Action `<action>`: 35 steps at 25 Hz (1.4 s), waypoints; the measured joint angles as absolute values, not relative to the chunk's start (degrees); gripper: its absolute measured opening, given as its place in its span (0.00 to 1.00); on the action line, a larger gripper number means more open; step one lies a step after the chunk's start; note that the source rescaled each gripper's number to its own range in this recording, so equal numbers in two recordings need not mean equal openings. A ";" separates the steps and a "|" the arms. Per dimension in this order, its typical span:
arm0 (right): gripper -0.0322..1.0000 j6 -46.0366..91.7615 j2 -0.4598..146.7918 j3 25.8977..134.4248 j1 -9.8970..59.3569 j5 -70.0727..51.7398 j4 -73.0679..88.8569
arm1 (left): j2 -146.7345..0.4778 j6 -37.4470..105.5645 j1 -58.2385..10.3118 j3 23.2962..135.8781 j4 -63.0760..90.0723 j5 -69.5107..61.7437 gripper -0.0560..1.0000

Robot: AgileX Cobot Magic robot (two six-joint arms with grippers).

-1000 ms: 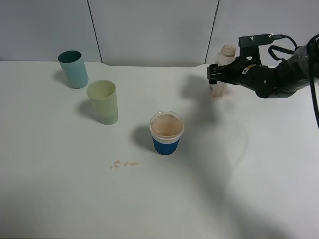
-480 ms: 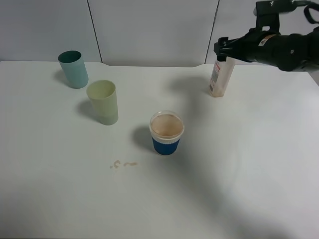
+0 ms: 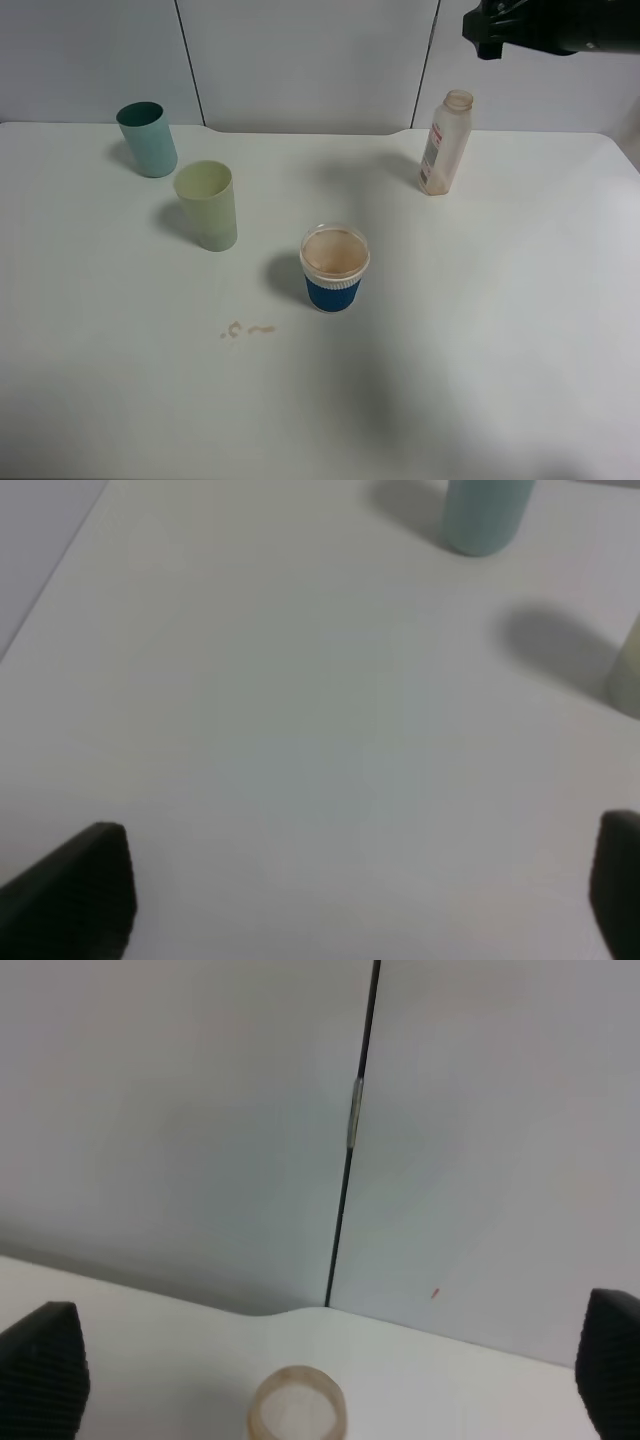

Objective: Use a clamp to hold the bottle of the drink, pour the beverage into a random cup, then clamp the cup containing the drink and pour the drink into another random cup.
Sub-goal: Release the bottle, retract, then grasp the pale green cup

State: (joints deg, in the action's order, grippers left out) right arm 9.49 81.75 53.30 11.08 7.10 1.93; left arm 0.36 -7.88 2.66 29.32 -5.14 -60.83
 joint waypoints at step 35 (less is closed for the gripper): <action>1.00 3.02 45.54 37.04 4.79 -21.61 -3.89 | 0.36 -7.88 2.66 29.32 -5.14 -60.83 0.76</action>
State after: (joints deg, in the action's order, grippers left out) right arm 3.02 45.54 37.04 4.79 -21.61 -3.89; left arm 0.36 -7.88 2.66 29.32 -5.14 -60.83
